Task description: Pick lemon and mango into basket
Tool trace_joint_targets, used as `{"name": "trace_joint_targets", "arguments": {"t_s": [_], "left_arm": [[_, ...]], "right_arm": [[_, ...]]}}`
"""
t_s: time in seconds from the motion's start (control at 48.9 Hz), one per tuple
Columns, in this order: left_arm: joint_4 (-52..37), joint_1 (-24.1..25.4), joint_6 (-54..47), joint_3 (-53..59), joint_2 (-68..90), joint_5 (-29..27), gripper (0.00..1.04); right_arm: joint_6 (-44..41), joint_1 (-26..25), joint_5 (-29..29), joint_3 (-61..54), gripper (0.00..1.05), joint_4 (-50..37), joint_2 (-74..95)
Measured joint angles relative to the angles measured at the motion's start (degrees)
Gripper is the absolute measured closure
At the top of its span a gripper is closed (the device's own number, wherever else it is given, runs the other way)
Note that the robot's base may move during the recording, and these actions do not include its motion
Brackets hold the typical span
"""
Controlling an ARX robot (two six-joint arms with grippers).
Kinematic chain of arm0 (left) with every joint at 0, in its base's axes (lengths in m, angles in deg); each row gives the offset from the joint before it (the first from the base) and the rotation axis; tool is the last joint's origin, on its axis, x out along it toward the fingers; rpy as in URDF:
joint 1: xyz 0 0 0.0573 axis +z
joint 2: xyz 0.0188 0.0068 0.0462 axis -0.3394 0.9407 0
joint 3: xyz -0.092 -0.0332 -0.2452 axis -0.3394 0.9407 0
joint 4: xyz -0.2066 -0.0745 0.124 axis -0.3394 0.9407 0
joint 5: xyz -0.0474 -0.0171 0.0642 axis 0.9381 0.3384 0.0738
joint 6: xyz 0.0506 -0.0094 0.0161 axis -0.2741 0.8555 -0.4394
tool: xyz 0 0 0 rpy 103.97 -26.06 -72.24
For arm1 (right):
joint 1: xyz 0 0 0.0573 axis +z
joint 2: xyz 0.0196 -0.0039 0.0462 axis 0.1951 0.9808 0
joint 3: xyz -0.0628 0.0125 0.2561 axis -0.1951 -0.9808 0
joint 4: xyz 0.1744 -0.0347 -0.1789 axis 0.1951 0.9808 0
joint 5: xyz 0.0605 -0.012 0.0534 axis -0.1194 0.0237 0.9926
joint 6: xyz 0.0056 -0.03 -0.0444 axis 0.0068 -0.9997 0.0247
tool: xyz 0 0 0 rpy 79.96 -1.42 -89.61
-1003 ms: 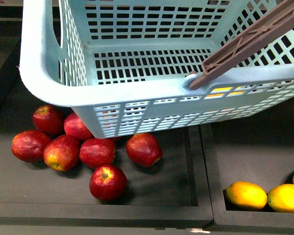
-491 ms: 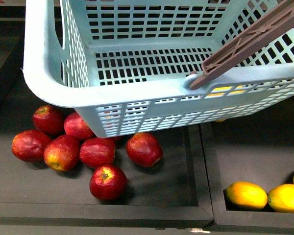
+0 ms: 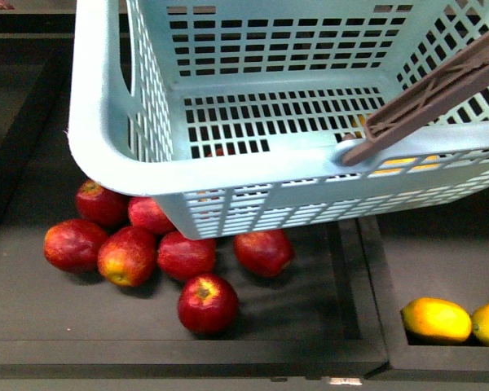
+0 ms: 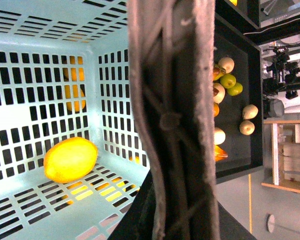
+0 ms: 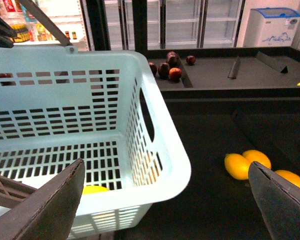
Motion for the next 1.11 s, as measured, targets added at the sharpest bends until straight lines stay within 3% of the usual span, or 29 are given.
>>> {"name": "trace_joint_targets", "arguments": {"t_s": [1.105], "left_arm": [[0.0,0.74,-0.07,0.0,0.02,-0.98,0.99]], "right_arm": [[-0.02,0.04,0.2,-0.02,0.09,0.2,-0.13]]}}
